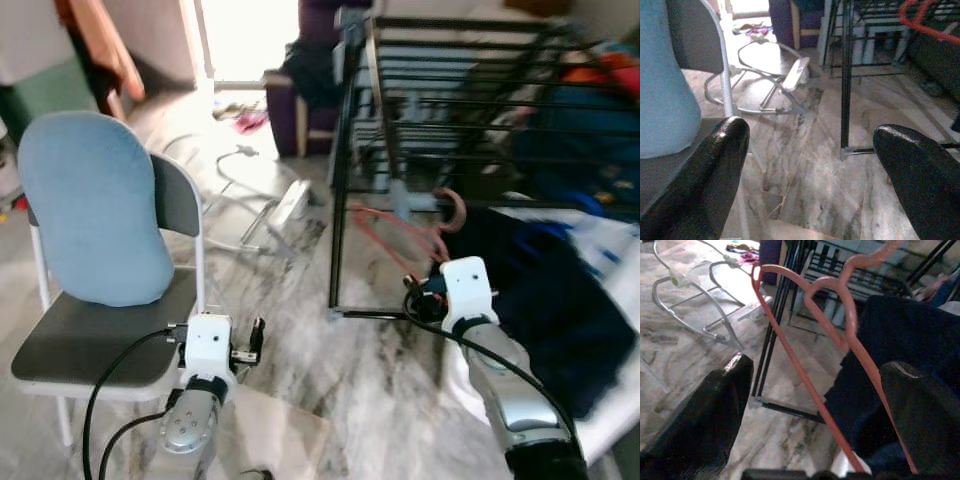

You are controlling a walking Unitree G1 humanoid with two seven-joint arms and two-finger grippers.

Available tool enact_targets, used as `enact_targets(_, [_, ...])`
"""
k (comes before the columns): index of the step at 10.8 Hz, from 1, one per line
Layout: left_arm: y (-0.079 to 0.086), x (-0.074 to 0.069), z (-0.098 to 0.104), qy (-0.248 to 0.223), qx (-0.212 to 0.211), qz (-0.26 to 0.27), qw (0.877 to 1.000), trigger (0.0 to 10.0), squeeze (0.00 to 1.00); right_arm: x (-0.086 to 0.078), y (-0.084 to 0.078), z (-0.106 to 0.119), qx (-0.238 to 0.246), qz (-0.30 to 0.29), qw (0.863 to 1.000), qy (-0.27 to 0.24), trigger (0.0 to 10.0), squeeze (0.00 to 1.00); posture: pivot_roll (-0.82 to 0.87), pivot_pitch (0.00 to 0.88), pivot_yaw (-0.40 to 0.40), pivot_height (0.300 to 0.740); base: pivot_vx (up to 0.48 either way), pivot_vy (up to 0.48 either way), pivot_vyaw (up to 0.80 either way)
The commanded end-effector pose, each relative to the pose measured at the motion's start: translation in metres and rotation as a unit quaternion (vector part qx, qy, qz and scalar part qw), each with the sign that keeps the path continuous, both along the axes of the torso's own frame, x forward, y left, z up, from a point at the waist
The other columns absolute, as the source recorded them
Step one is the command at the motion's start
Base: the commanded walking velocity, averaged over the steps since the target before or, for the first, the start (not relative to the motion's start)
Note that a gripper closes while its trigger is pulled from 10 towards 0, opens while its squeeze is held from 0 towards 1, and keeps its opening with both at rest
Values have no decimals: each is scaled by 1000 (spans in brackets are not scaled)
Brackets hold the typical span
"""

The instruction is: Hang hanger

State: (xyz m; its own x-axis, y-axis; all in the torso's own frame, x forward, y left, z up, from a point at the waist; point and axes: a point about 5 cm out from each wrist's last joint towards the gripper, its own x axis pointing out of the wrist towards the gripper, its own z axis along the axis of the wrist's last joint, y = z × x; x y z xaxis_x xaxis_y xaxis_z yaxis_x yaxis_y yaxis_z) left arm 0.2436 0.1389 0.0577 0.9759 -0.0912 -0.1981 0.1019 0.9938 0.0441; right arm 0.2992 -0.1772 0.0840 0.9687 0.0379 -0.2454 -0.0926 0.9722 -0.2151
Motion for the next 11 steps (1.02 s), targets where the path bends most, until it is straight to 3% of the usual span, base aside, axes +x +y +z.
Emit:
enact_targets(1, [1,-5,-6,12,3,6,1000,10000,0,6,2,5,1,1,1000,-6,10000,0,-64,0,-3,740,-300,0,0])
enact_targets(4, [1,-4,-5,11,6,8,1000,10000,0,9,3,6,1,-6,1000,-7,10000,0,-61,0,-4,740,-301,0,0])
enact_targets(6, [1,-4,-5,12,8,9,1000,10000,0,10,11,6,-27,9,1000,-14,10000,0,-60,0,-3,740,-313,0,0])
enact_targets(8, [1,-4,-5,11,8,9,1000,10000,0,10,17,4,11,2,1000,-7,10000,0,-60,0,-2,740,-324,0,0])
enact_targets(9, [1,-3,-3,6,9,10,1000,10000,0,11,19,6,-11,16,1000,-24,10000,0,-60,0,0,740,-322,0,0])
enact_targets(11, [4,1,7,-26,-1,22,999,10000,0,10,22,4,5,32,999,-8,10000,0,-57,0,1,740,0,0,0])
